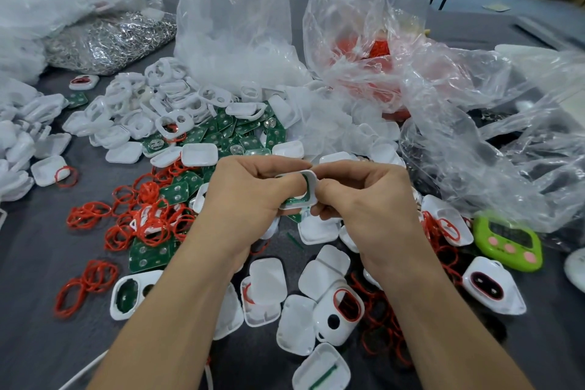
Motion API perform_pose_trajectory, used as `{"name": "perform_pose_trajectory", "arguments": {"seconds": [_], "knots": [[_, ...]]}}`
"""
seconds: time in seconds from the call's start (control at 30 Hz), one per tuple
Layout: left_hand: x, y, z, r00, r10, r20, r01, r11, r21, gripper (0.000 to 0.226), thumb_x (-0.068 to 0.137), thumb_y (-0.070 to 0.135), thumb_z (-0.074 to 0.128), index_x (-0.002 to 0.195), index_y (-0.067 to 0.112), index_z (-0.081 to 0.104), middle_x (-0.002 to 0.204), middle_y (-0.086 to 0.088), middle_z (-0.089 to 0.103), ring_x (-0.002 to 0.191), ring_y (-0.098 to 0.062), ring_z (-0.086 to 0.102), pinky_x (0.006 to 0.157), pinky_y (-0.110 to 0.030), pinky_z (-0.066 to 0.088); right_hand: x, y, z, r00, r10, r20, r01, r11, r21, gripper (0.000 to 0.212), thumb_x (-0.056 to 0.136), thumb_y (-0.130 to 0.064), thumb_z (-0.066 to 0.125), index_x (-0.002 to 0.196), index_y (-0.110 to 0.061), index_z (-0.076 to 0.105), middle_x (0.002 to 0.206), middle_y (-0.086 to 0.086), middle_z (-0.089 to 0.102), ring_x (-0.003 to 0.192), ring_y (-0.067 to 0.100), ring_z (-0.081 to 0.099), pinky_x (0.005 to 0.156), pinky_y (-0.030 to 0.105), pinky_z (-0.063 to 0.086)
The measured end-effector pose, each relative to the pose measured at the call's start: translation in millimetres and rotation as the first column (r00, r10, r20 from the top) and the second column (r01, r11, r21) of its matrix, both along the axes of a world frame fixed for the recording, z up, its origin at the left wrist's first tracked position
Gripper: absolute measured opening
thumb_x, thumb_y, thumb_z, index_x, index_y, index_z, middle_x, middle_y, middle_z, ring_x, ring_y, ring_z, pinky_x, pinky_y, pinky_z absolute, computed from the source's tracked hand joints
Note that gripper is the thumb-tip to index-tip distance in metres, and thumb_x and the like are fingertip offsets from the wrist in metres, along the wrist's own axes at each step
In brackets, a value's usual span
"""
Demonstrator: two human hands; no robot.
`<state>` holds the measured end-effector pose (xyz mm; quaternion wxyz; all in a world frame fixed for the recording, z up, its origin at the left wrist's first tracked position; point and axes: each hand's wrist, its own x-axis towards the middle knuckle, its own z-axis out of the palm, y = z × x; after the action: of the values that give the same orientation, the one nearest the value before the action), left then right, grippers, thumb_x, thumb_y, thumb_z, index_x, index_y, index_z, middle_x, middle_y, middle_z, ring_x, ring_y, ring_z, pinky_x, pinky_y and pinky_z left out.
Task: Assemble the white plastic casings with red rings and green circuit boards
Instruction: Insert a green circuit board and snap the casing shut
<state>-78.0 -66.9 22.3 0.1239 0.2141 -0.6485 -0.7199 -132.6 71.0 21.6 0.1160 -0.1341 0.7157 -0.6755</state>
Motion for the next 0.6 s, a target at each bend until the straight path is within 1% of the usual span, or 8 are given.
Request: {"name": "perform_pose_trajectory", "arguments": {"seconds": [0.1, 0.2, 0.23, 0.3, 0.33, 0.4, 0.5, 0.6], "knots": [[0.0, -0.5, -0.8, 1.000, -0.009, -0.015, 0.010, 1.000, 0.023, 0.012, 0.082, 0.002, 0.079, 0.084, 0.012, 0.083, 0.074, -0.013, 0.077, 0.060, -0.020, 0.073, 0.053, -0.021, 0.054, 0.1, 0.4, 0.2, 1.000, -0.005, -0.013, 0.004, 1.000, -0.002, 0.014, 0.074, -0.011, 0.076, 0.077, -0.023, 0.083, 0.066, 0.005, 0.076, 0.052, 0.017, 0.069, 0.054, 0.021, 0.053], [0.2, -2.5, -1.3, 0.999, -0.040, -0.026, 0.042, 0.998, 0.051, 0.015, 0.083, 0.002, 0.078, 0.090, 0.014, 0.083, 0.082, -0.011, 0.079, 0.073, -0.022, 0.077, 0.063, -0.025, 0.060, -1.4, 1.8, 1.4, 1.000, -0.014, -0.015, 0.014, 1.000, 0.003, 0.020, 0.083, -0.003, 0.077, 0.079, -0.021, 0.084, 0.068, 0.006, 0.076, 0.054, 0.017, 0.070, 0.056, 0.022, 0.055], [0.2, -3.1, -1.7, 0.998, -0.052, -0.030, 0.054, 0.997, 0.051, 0.017, 0.083, 0.001, 0.078, 0.093, 0.015, 0.082, 0.085, -0.009, 0.080, 0.075, -0.021, 0.077, 0.065, -0.026, 0.061, -2.0, 1.9, 1.9, 1.000, -0.016, -0.012, 0.016, 1.000, 0.008, 0.020, 0.084, -0.004, 0.077, 0.079, -0.022, 0.084, 0.069, 0.006, 0.077, 0.055, 0.017, 0.070, 0.057, 0.022, 0.055], [1.2, -3.9, -1.8, 0.997, -0.066, -0.051, 0.067, 0.998, 0.013, 0.025, 0.082, -0.002, 0.079, 0.100, 0.015, 0.080, 0.087, -0.006, 0.080, 0.075, -0.015, 0.076, 0.065, -0.022, 0.059, -3.1, 2.0, 2.3, 0.999, -0.037, 0.006, 0.036, 0.999, 0.018, 0.021, 0.085, -0.004, 0.077, 0.078, -0.023, 0.083, 0.069, 0.005, 0.077, 0.056, 0.017, 0.072, 0.058, 0.021, 0.056], [1.7, -4.2, -2.0, 0.996, -0.063, -0.069, 0.061, 0.998, -0.035, 0.031, 0.080, -0.005, 0.080, 0.102, 0.017, 0.080, 0.088, -0.003, 0.080, 0.075, -0.012, 0.075, 0.065, -0.020, 0.057, -3.8, 2.1, 1.9, 0.998, -0.053, 0.016, 0.053, 0.998, 0.022, 0.023, 0.086, -0.004, 0.075, 0.077, -0.023, 0.083, 0.069, 0.005, 0.077, 0.057, 0.018, 0.072, 0.058, 0.021, 0.056], [2.6, -4.9, -2.4, 0.994, -0.033, -0.100, 0.015, 0.985, -0.171, 0.037, 0.076, -0.005, 0.083, 0.100, 0.023, 0.080, 0.090, 0.005, 0.080, 0.083, -0.008, 0.076, 0.068, -0.018, 0.057, -5.0, 2.8, 1.1, 0.996, -0.082, 0.029, 0.081, 0.996, 0.023, 0.022, 0.086, -0.003, 0.073, 0.078, -0.020, 0.083, 0.069, 0.005, 0.077, 0.057, 0.017, 0.073, 0.058, 0.021, 0.056], [3.5, -3.9, -3.9, 0.991, 0.041, -0.129, -0.087, 0.922, -0.376, 0.033, 0.073, 0.007, 0.088, 0.090, 0.034, 0.082, 0.095, 0.021, 0.078, 0.094, 0.002, 0.073, 0.077, -0.018, 0.058, -6.6, 3.8, -0.2, 0.993, -0.118, 0.029, 0.118, 0.993, 0.009, 0.017, 0.085, -0.004, 0.073, 0.082, -0.018, 0.083, 0.070, 0.005, 0.077, 0.057, 0.017, 0.073, 0.058, 0.020, 0.056], [4.3, 1.6, -3.4, 0.987, 0.076, -0.145, -0.141, 0.846, -0.513, 0.030, 0.073, 0.019, 0.089, 0.089, 0.043, 0.081, 0.097, 0.032, 0.074, 0.098, 0.010, 0.068, 0.083, -0.019, 0.058, -7.0, 4.0, -2.0, 0.990, -0.142, -0.002, 0.142, 0.990, 0.008, 0.016, 0.085, -0.007, 0.075, 0.080, -0.021, 0.083, 0.069, 0.004, 0.077, 0.058, 0.019, 0.073, 0.058, 0.021, 0.057]]}}
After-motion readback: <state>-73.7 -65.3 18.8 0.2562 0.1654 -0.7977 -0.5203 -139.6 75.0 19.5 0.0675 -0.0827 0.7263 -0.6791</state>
